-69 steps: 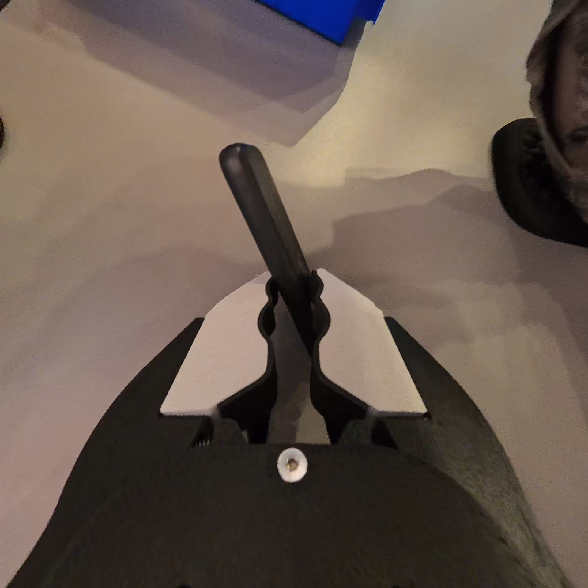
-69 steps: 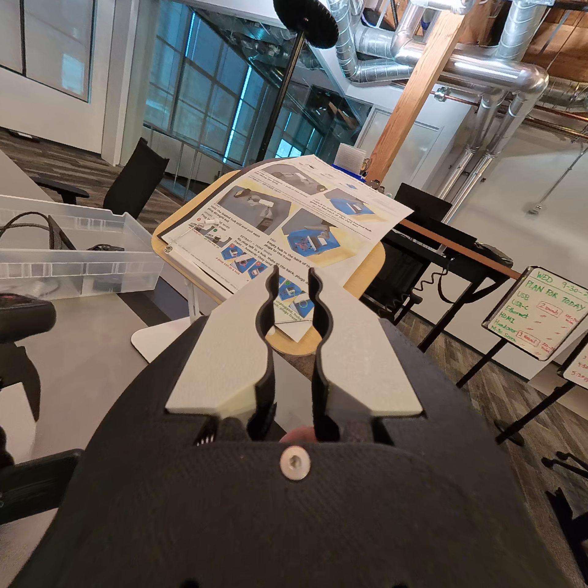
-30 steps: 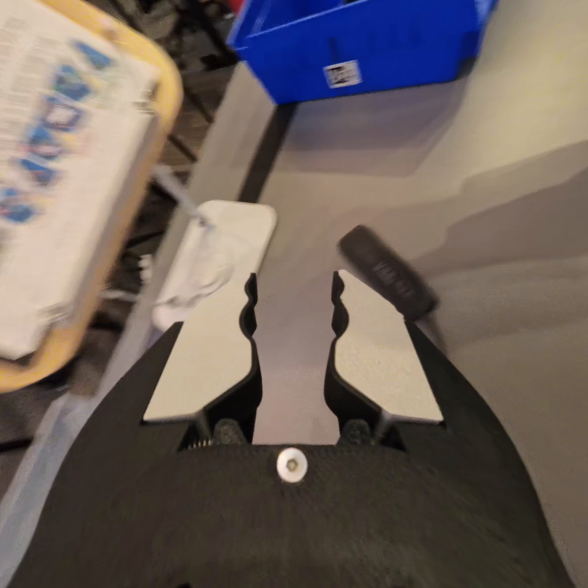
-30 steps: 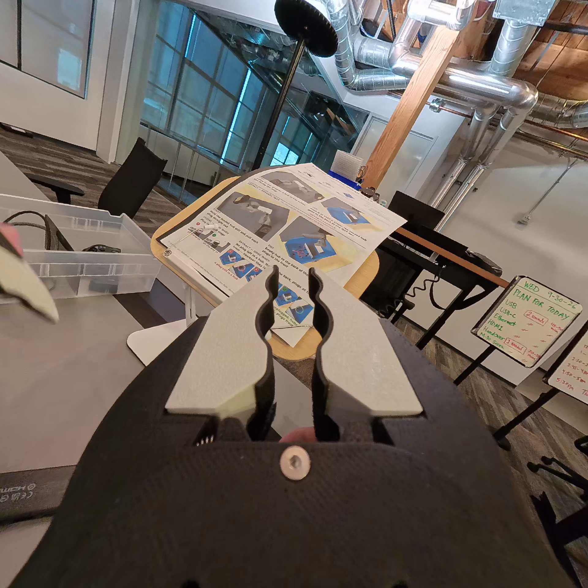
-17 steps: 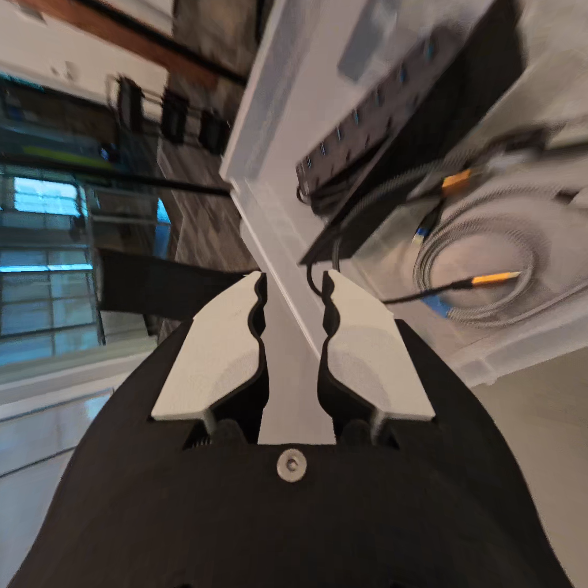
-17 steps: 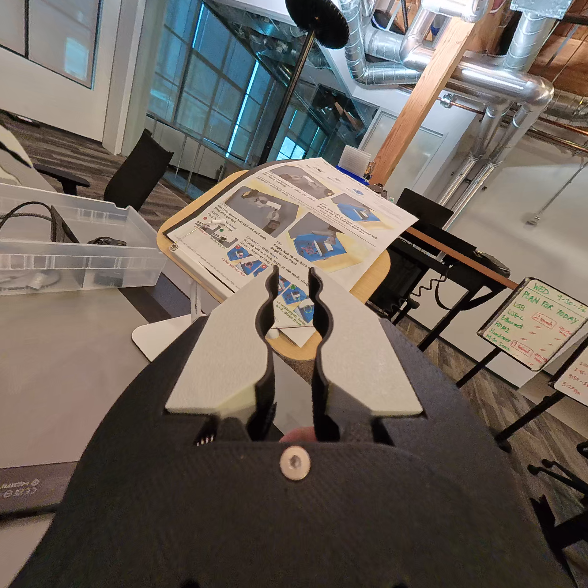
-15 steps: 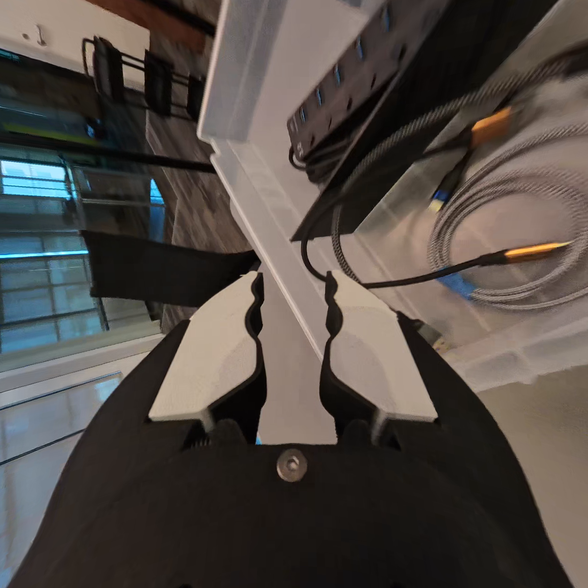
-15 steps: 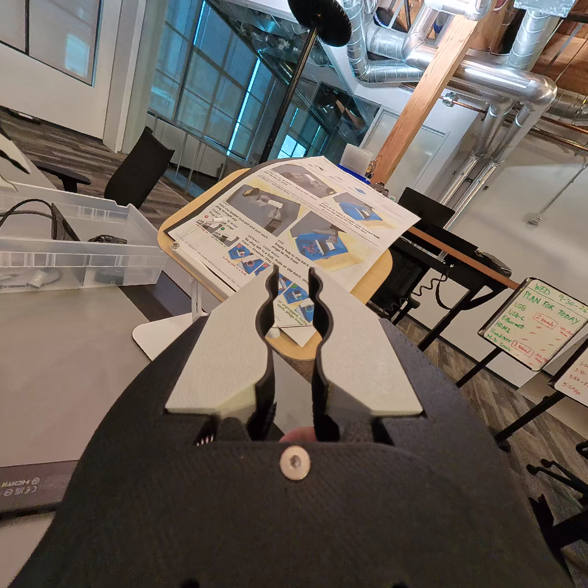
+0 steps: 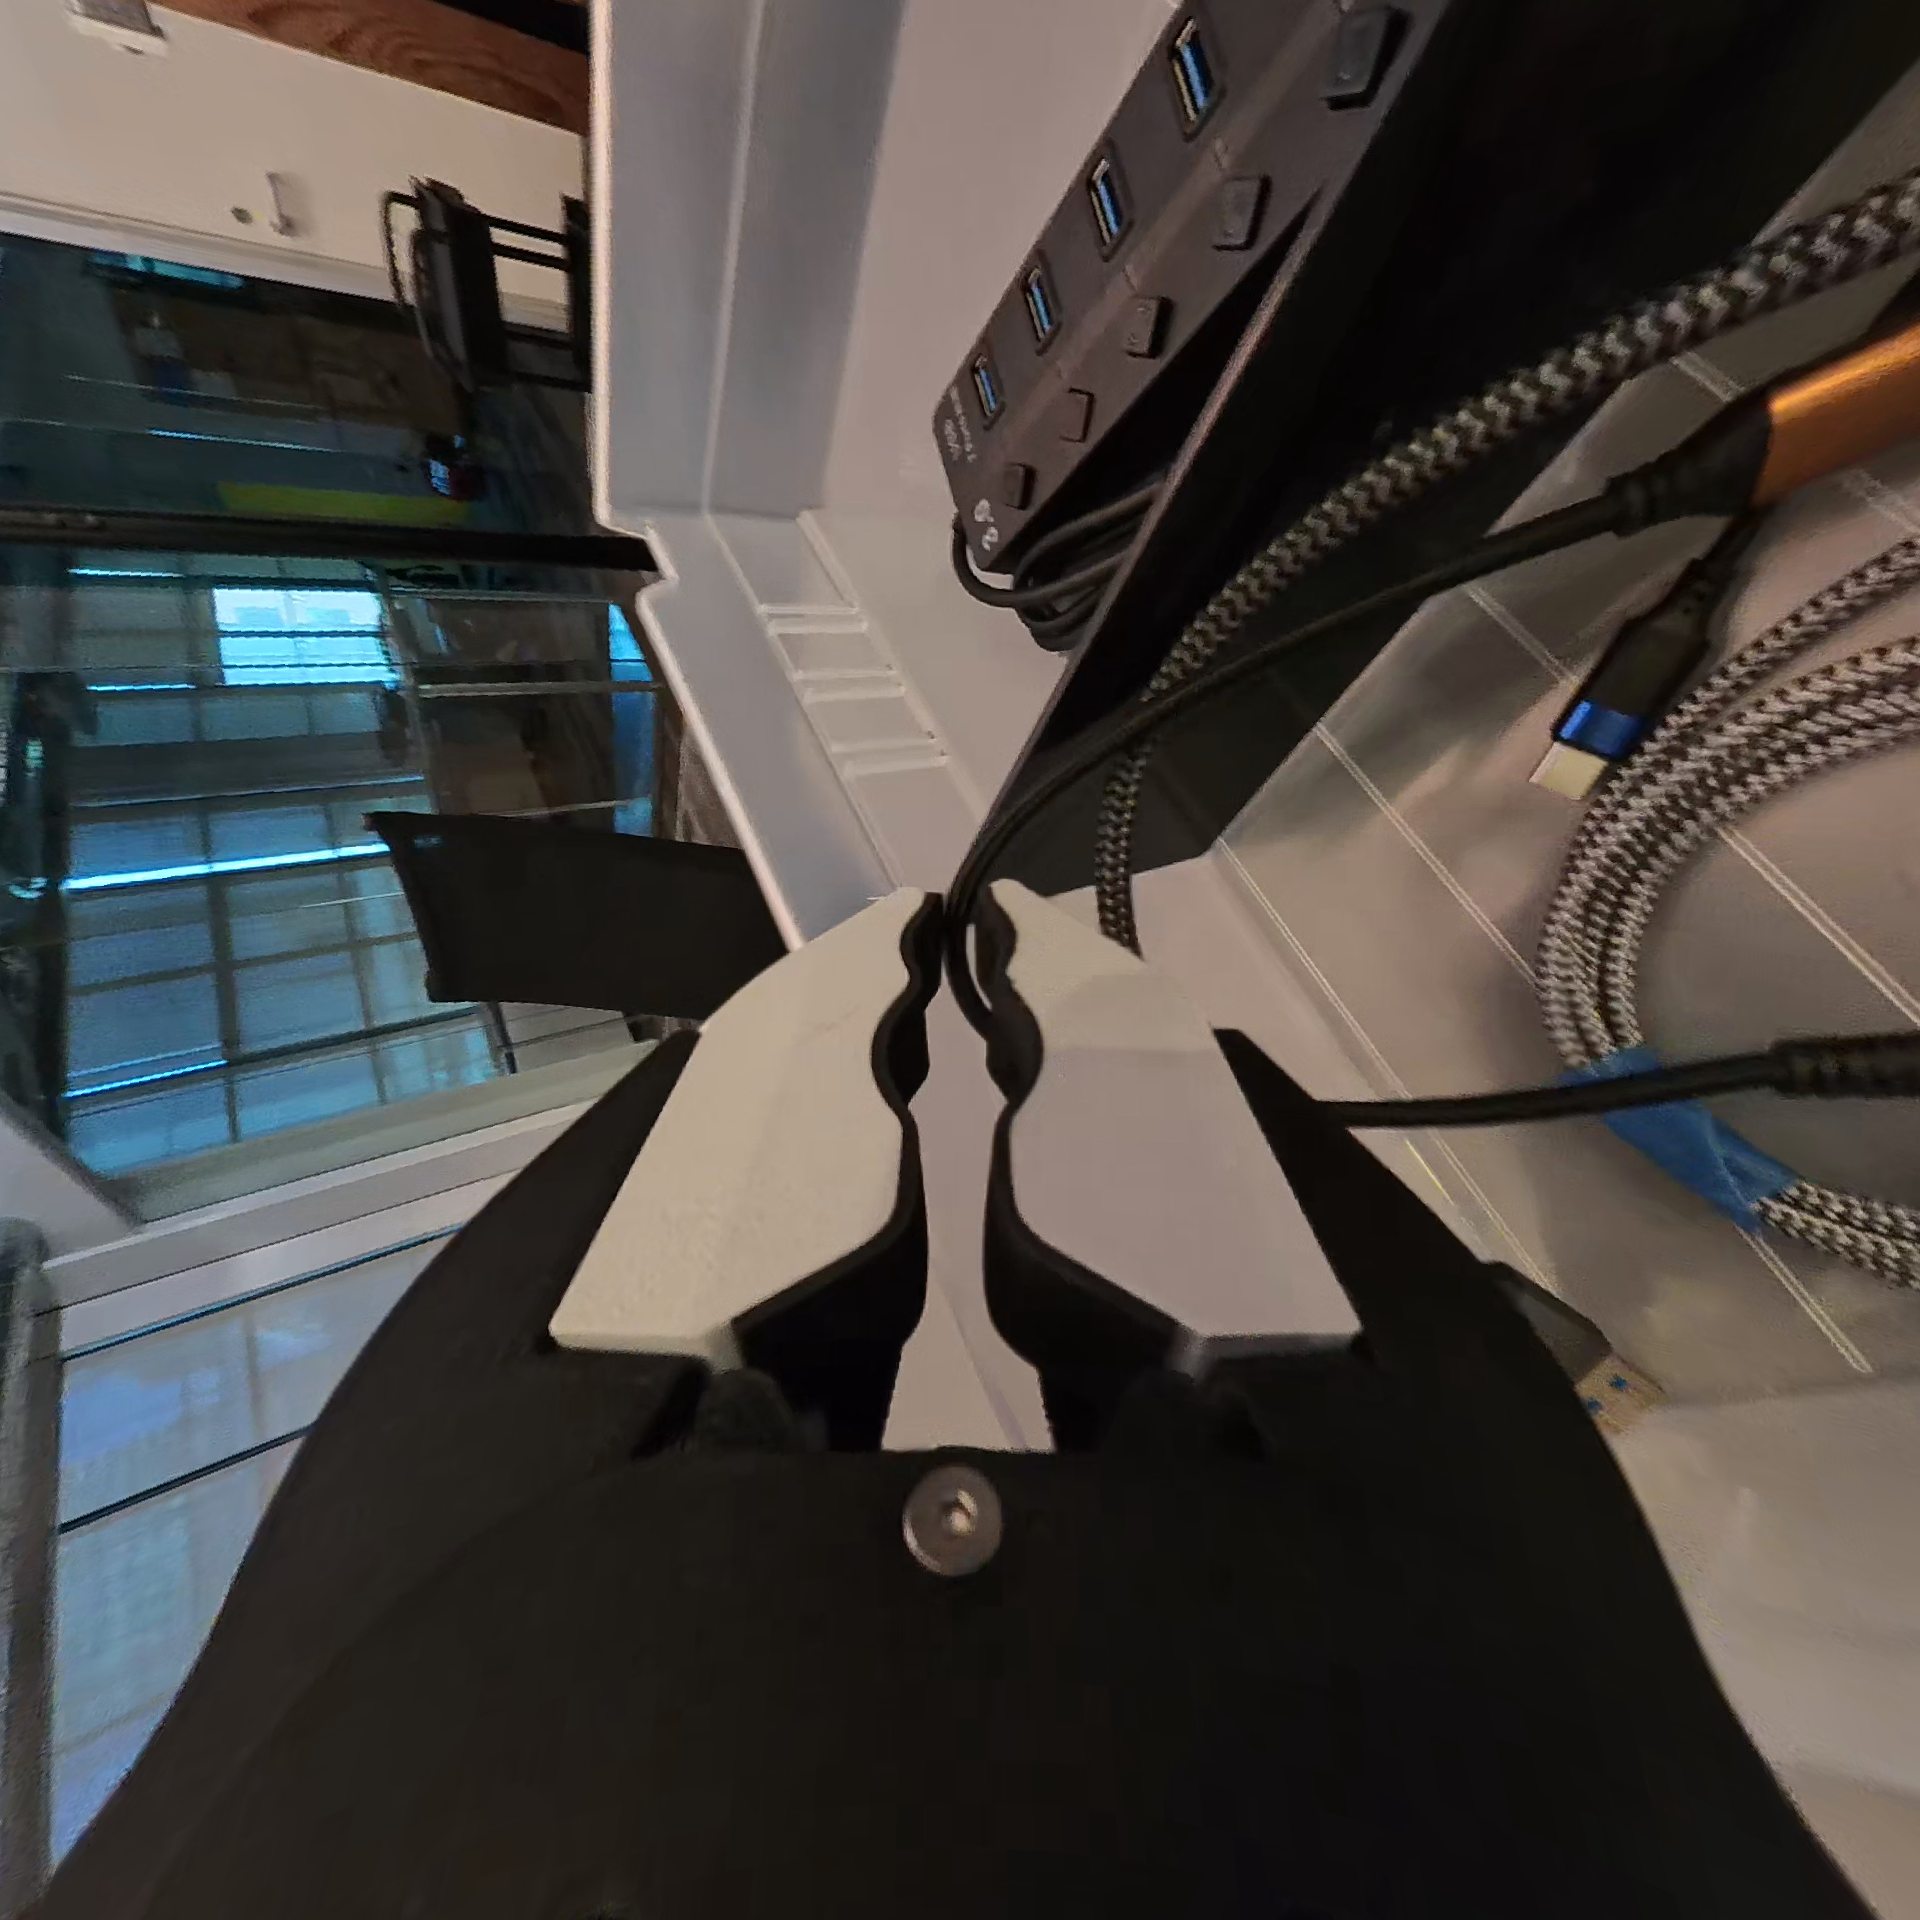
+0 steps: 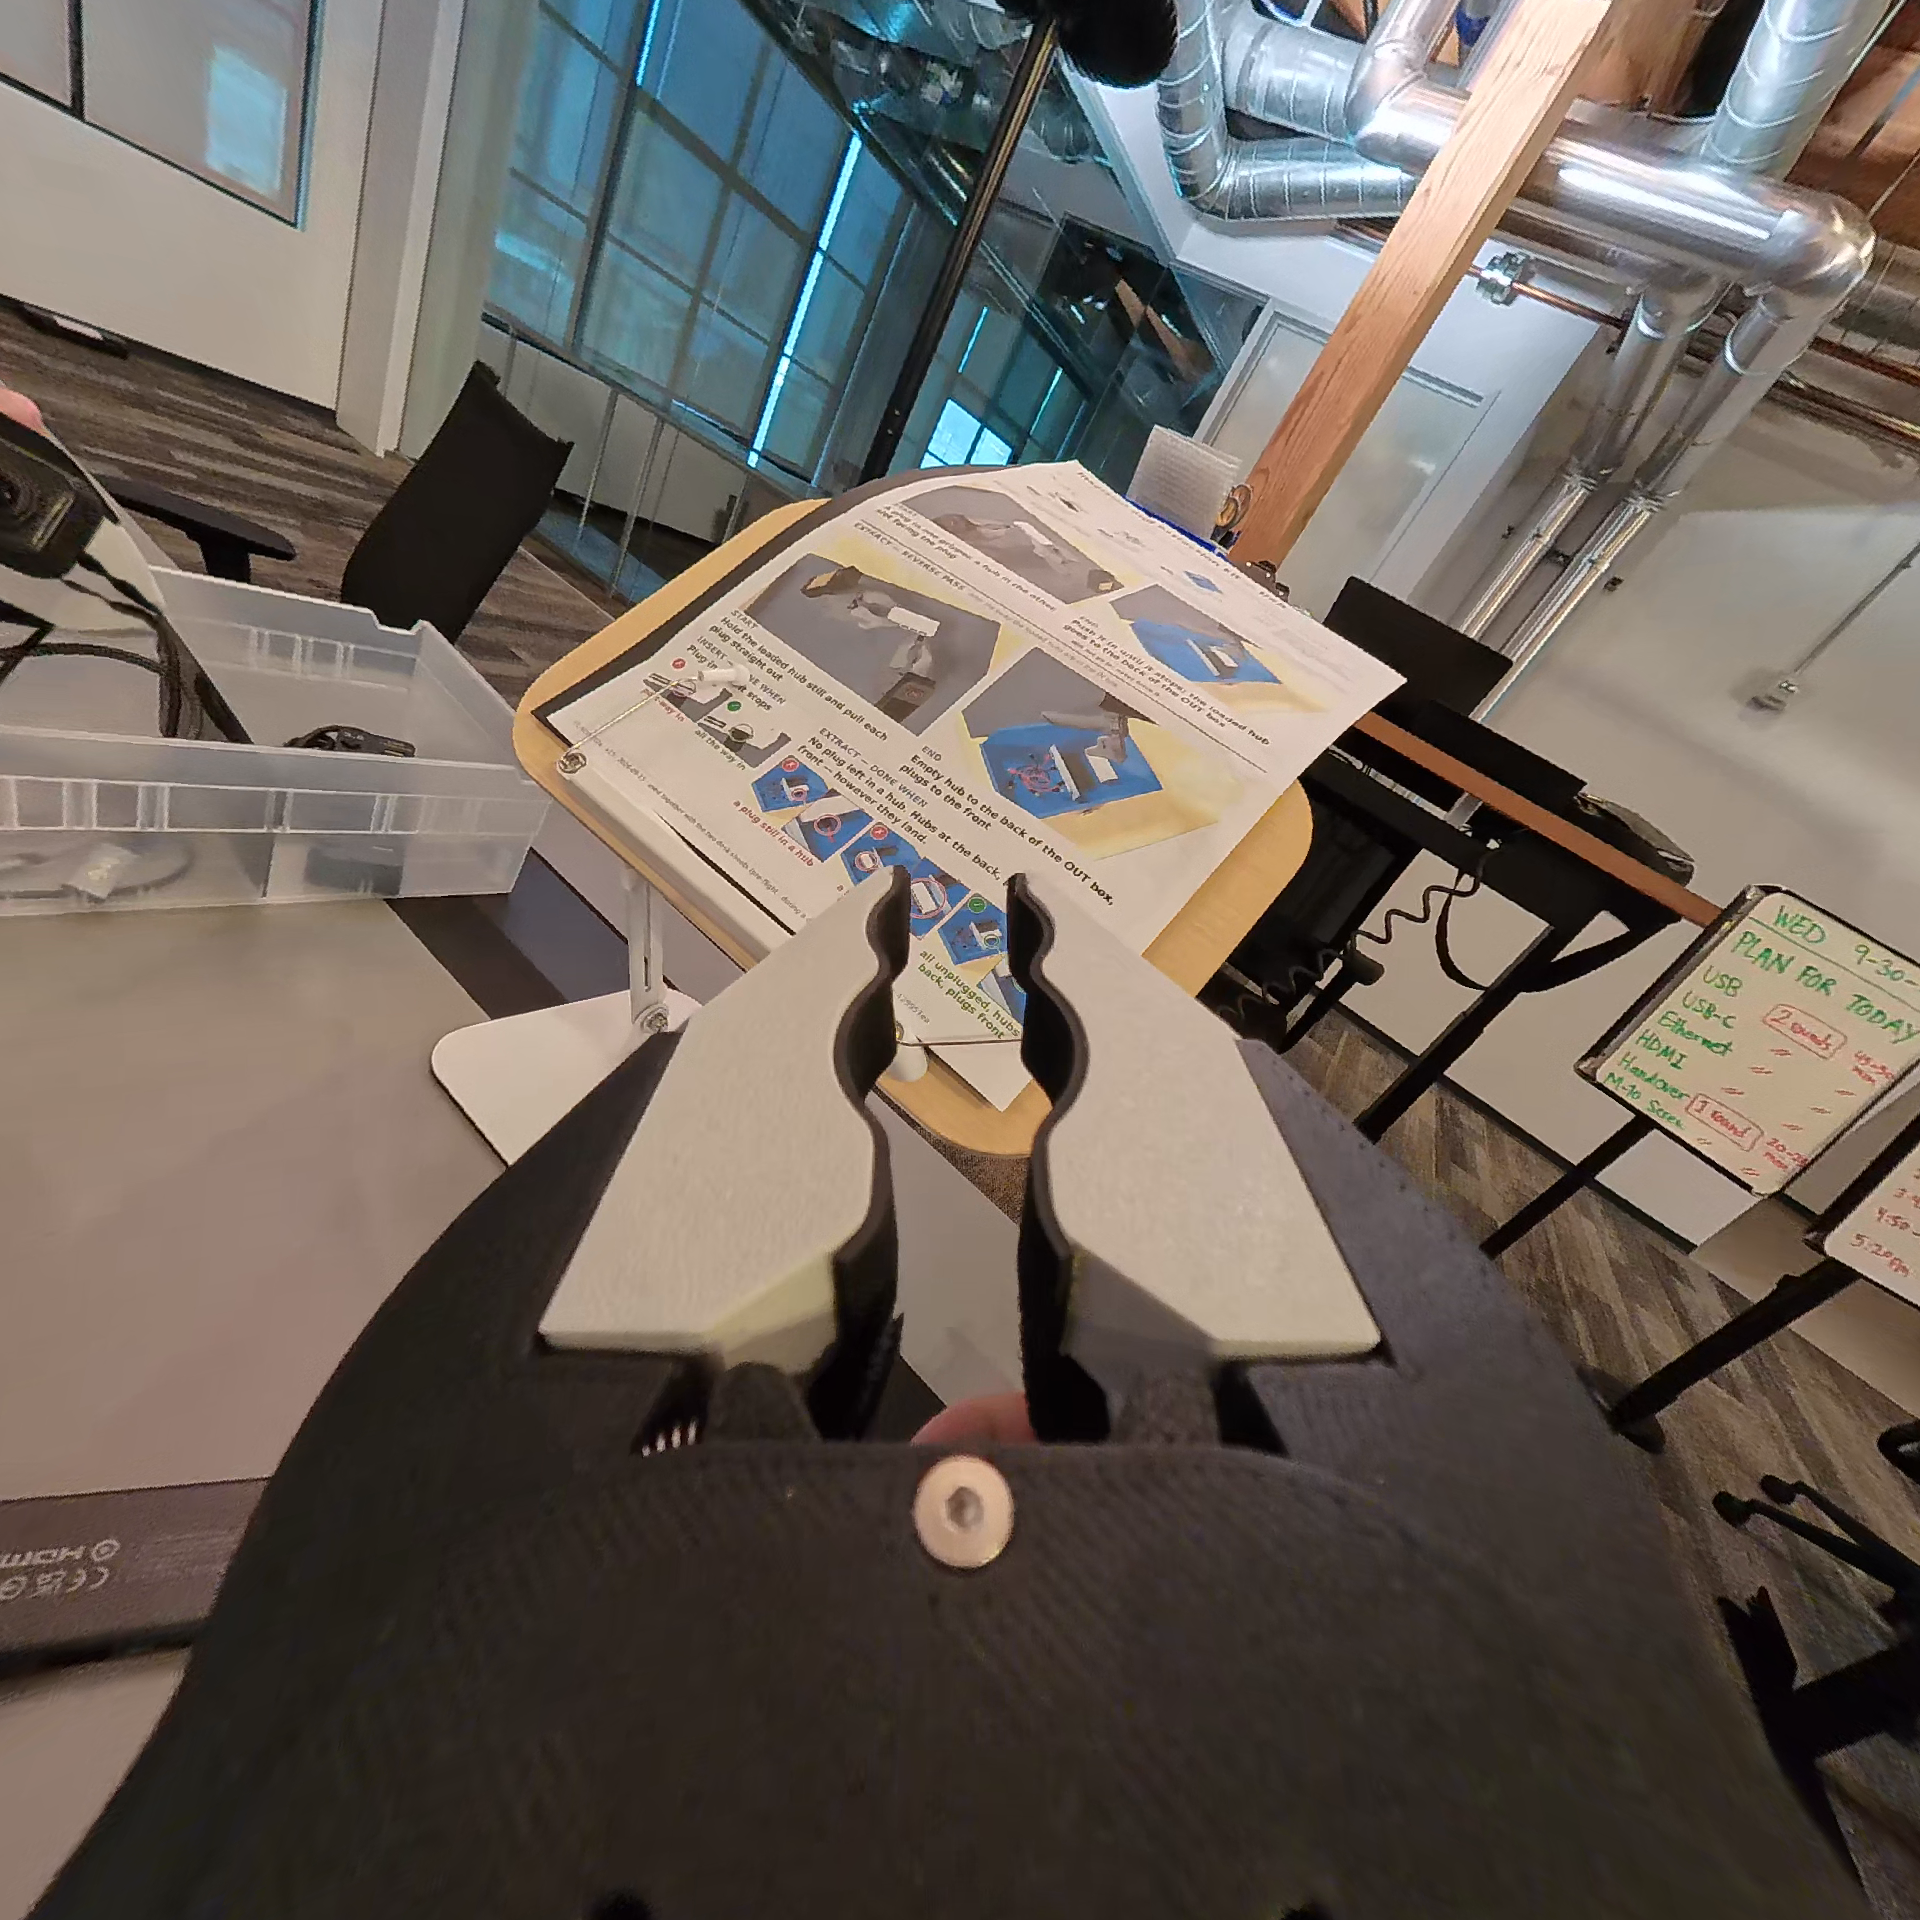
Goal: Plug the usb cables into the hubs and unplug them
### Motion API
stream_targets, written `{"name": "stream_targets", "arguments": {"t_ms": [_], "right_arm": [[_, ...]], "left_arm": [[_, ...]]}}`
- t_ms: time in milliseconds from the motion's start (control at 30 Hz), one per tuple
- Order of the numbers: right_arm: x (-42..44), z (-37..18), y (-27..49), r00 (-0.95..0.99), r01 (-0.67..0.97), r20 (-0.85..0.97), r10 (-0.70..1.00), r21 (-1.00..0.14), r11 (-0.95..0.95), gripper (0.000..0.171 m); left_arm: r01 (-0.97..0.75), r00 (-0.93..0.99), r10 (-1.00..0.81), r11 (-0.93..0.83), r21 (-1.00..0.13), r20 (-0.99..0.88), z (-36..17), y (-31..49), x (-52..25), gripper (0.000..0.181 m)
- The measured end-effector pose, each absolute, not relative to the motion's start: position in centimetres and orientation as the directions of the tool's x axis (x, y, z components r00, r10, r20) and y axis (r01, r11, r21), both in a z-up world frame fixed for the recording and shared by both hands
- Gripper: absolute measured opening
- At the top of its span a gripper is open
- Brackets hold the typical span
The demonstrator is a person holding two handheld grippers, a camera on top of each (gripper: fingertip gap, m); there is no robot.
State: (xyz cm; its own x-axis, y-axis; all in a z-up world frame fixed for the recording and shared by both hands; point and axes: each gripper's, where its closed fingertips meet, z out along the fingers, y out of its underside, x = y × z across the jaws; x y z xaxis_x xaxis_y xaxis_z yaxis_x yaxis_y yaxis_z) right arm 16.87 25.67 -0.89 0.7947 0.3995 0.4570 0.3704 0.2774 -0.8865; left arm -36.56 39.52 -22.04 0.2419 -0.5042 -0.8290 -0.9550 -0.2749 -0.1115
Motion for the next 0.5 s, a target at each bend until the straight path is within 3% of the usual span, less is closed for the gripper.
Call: {"name": "stream_targets", "arguments": {"t_ms": [133,300,500], "right_arm": [[17.1,-0.8,25.6,0.799,0.364,0.451,0.398,-0.889,0.278,0.016],[17.2,-0.6,25.5,0.799,0.361,0.451,0.397,-0.889,0.282,0.016],[17.3,-0.4,25.4,0.802,0.352,0.446,0.398,-0.891,0.288,0.016]], "left_arm": [[-0.962,0.214,-0.482,-0.255,-0.097,-0.850,-21.8,39.6,-36.4,0.004],[-0.952,0.279,-0.451,-0.246,-0.183,-0.848,-19.5,39.3,-36.1,0.005],[-0.944,0.321,-0.298,-0.177,-0.278,-0.899,-12.9,37.8,-35.7,0.004]]}}
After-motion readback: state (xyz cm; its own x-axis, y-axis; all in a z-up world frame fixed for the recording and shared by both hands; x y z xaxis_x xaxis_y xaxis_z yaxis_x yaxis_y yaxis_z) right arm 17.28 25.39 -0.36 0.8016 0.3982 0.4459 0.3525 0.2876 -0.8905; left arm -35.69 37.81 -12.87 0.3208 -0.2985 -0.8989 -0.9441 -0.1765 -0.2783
